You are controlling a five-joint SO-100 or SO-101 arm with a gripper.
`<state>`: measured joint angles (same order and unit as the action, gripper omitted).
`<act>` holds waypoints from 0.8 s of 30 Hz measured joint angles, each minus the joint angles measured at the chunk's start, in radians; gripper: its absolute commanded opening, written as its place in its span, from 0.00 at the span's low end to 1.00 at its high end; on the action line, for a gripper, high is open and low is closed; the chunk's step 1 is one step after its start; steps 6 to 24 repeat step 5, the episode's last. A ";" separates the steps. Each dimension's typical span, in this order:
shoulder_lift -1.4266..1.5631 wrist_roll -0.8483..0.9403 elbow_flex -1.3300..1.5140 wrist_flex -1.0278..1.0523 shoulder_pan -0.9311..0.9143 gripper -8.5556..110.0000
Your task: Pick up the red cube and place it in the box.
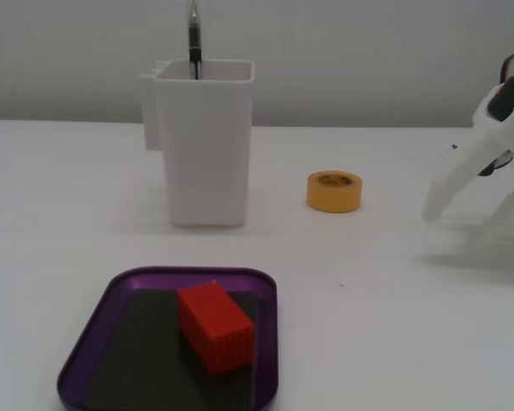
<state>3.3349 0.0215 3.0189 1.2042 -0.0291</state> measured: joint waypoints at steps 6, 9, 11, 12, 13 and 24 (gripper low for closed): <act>0.000 -0.006 0.000 0.000 0.000 0.07; 0.000 -0.006 0.000 0.000 0.000 0.07; 0.000 -0.006 0.000 0.000 0.000 0.07; 0.000 -0.006 0.000 0.000 0.000 0.07; 0.000 -0.006 0.000 0.000 0.000 0.07; 0.000 -0.006 0.000 0.000 0.000 0.07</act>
